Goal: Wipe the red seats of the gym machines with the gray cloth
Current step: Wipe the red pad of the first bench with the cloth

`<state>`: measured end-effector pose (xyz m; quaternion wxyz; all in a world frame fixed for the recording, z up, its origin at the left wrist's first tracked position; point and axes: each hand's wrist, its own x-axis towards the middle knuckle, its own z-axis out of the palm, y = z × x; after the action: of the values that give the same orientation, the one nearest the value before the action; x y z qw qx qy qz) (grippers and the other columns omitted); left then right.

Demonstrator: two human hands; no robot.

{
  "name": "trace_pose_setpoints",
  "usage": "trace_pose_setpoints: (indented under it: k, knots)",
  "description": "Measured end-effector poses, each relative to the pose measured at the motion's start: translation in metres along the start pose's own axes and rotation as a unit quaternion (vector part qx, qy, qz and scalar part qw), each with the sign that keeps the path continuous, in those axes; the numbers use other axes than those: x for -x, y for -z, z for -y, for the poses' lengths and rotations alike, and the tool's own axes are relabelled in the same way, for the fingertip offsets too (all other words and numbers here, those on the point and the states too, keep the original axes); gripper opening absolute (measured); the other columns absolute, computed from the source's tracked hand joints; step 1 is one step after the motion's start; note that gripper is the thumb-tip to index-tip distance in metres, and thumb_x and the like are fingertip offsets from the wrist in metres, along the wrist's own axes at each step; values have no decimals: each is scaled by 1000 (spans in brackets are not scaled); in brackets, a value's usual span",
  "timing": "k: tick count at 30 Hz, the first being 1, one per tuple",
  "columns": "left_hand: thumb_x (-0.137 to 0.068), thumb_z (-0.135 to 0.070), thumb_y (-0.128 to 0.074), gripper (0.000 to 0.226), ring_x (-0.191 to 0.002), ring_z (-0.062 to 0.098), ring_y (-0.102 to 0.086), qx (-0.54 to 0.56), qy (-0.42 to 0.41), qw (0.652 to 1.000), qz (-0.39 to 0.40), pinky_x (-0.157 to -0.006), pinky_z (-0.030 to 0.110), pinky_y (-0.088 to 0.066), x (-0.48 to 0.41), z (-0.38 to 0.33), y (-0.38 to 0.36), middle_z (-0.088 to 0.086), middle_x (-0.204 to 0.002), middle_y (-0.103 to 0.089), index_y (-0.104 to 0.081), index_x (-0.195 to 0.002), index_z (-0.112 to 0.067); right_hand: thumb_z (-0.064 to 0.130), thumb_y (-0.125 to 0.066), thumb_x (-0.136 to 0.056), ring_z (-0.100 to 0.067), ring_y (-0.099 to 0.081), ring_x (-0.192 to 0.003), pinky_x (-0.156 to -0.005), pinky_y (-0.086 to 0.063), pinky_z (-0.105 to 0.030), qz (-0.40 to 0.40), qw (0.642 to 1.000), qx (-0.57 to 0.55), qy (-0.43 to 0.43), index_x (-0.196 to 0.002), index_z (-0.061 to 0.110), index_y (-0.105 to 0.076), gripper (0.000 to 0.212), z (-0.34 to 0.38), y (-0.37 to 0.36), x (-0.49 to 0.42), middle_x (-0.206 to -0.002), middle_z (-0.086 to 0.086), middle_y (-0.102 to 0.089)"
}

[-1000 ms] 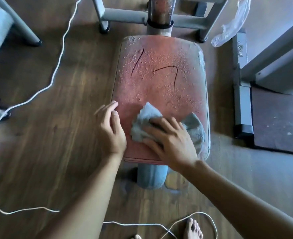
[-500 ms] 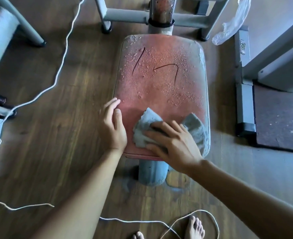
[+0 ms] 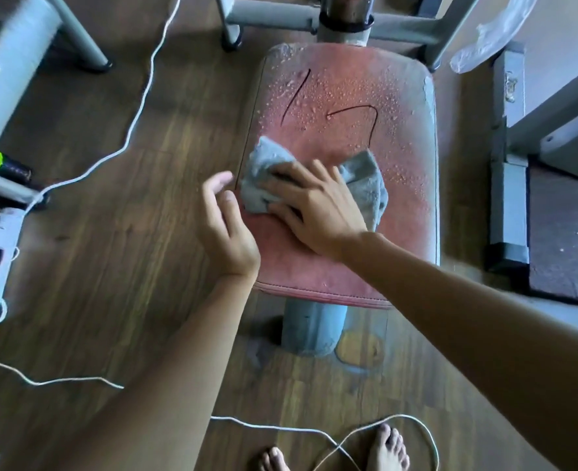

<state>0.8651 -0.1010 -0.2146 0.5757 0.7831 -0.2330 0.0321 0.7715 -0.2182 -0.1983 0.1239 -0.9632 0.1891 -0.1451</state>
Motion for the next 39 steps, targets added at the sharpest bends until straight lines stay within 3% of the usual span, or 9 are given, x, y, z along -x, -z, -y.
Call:
trace_pose_setpoints:
  k: [3,12,16,20,25,27,31,34,39]
  knots:
    - [-100,2,-40,29,-105,24,-64,4,1,1000,-13,-95,28,-48,1,-2,1,16,-112,-69,-64,-115,8,49,-46,-98,-24,-54,-103,-80,-36,-37,38,996,0,81,-132,36,-62,40,-6,6,5,-132,6,-60]
    - [-101,-6,-45,26,-97,6,-59,-19,31,999,7,-87,13,-43,2,-5,2,9,-108,-71,-69,-111,1,47,-48,-99,-20,-52,-105,-83,-41,-37,29,999,-26,-7,-133,34,-61,38,5,14,33,-132,9,-58]
    - [-94,-10,-52,24,-101,16,-58,-68,11,996,64,-91,26,-44,-3,-7,-3,12,-109,-66,-71,-107,-3,49,-39,-104,-21,-55,-111,-84,-46,-38,54,998,-2,31,-139,29,-58,44,-32,47,92,-140,5,-56]
    - [-88,-13,-59,25,-102,18,-48,-153,-35,982,104,-90,19,-31,-28,-17,-31,17,-112,-62,-72,-108,-5,50,-38,-103,-21,-53,-123,-91,-48,-39,78,995,41,44,-139,32,-57,44,-67,55,85,-143,5,-54]
    - [-84,2,-55,30,-105,20,-47,-183,-108,971,115,-91,24,-38,-41,-13,-52,23,-113,-61,-69,-111,1,46,-45,-101,-23,-52,-115,-107,-36,-40,51,996,69,0,-143,35,-51,44,-108,47,21,-142,5,-52]
    - [-85,5,-54,32,-108,20,-47,-188,-115,969,114,-95,16,-34,-40,-10,-52,23,-114,-61,-68,-114,2,46,-42,-102,-25,-52,-113,-111,-34,-42,31,996,84,-29,-143,35,-51,44,-127,44,-13,-140,5,-53]
    - [-88,6,-55,34,-113,18,-46,-181,-92,971,127,-100,-2,-21,-40,-15,-52,22,-122,-59,-66,-120,3,47,-40,-102,-27,-52,-110,-108,-35,-39,-17,991,84,-101,-137,35,-57,41,-146,40,-57,-133,5,-56]
    - [-88,6,-54,34,-114,21,-48,-186,-93,969,131,-103,2,-23,-40,-16,-53,23,-122,-59,-65,-120,4,48,-42,-101,-26,-52,-107,-101,-38,-39,-43,987,59,-144,-134,32,-59,40,-122,39,-41,-129,5,-57]
    - [-90,-2,-50,36,-117,26,-52,-181,-79,969,150,-105,14,-32,-42,-17,-53,21,-126,-57,-64,-123,2,46,-48,-102,-25,-51,-104,-101,-39,-40,11,999,29,17,-133,28,-62,39,-92,46,25,-129,0,-61]
